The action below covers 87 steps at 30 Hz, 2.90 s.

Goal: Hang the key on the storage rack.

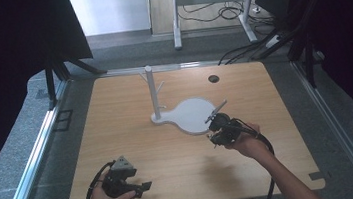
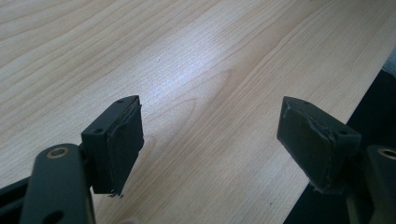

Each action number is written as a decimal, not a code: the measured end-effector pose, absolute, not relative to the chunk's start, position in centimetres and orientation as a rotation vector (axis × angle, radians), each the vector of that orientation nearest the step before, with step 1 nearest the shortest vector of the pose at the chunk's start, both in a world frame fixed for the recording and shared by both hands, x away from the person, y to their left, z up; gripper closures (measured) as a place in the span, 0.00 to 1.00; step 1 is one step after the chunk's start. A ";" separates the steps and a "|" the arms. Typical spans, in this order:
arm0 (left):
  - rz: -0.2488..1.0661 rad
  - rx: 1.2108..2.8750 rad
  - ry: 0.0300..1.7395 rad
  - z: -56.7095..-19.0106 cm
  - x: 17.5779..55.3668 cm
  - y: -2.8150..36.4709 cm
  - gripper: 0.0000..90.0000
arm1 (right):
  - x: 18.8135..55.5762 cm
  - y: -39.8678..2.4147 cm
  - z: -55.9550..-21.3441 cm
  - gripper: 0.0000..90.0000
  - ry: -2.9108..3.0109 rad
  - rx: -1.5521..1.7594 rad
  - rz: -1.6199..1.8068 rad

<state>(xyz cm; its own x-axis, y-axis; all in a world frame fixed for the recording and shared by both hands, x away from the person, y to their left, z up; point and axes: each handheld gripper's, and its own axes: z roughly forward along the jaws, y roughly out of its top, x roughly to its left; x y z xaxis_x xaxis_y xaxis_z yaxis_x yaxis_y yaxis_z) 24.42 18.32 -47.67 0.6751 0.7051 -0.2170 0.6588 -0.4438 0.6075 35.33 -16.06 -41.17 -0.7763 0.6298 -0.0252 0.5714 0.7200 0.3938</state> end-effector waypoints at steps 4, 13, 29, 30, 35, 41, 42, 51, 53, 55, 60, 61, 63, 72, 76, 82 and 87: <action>0.090 2.205 1.045 -47.6 24.4 18.4 0.26 | 35.6 -15.9 -41.2 0.94 2.761 0.971 0.558; 0.087 2.211 1.041 -47.7 24.4 18.2 0.26 | 36.8 -14.9 -40.7 0.94 2.756 0.963 0.571; 0.087 2.210 1.039 -47.7 24.4 18.3 0.26 | 38.3 -13.8 -39.6 0.94 2.737 0.971 0.607; 0.087 2.210 1.040 -47.7 24.4 18.3 0.26 | 38.4 -13.8 -39.5 0.94 2.736 0.974 0.607; 0.087 2.210 1.040 -47.7 24.4 18.2 0.26 | 38.8 -13.5 -39.3 0.94 2.733 0.971 0.616; 0.085 2.213 1.038 -47.7 24.4 18.2 0.26 | 39.5 -12.9 -38.7 0.94 2.718 0.949 0.630; 0.085 2.213 1.038 -47.7 24.4 18.2 0.26 | 39.5 -12.8 -38.7 0.94 2.716 0.953 0.626; 0.084 2.211 1.038 -47.7 24.4 18.2 0.26 | 40.5 -11.9 -38.5 0.94 2.725 0.954 0.640; 0.083 2.212 1.038 -47.7 24.4 18.2 0.26 | 40.6 -11.7 -38.5 0.94 2.728 0.960 0.638; 0.083 2.212 1.037 -47.7 24.4 18.2 0.26 | 40.8 -11.5 -38.5 0.94 2.730 0.962 0.641; 0.083 2.211 1.033 -47.7 24.4 18.2 0.26 | 41.4 -11.1 -38.4 0.94 2.733 0.973 0.638; 0.084 2.210 1.034 -47.7 24.4 18.2 0.26 | 41.5 -11.0 -38.4 0.94 2.732 0.975 0.636; 0.084 2.210 1.034 -47.7 24.4 18.2 0.26 | 41.7 -10.9 -38.4 0.94 2.732 0.980 0.636; 0.087 2.207 1.034 -47.6 24.4 18.3 0.26 | 42.3 -10.4 -38.0 0.94 2.729 0.977 0.624; 0.089 2.207 1.031 -47.5 24.3 18.3 0.26 | 42.6 -10.2 -37.8 0.94 2.725 0.980 0.626; 0.092 2.201 1.032 -47.4 24.3 18.4 0.26 | 43.2 -9.6 -37.7 0.94 2.728 0.986 0.619; 0.093 2.195 1.029 -47.2 24.2 18.4 0.26 | 43.8 -9.0 -37.8 0.94 2.732 0.989 0.620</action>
<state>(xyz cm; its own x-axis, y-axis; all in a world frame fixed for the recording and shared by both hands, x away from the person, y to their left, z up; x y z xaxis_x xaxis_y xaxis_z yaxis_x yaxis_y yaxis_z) 24.23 18.42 -47.23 0.6818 0.6984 -0.2178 0.6482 -0.4388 0.6223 43.80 -8.97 -37.79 -0.7655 0.6432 -0.0179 0.5726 0.6935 0.4373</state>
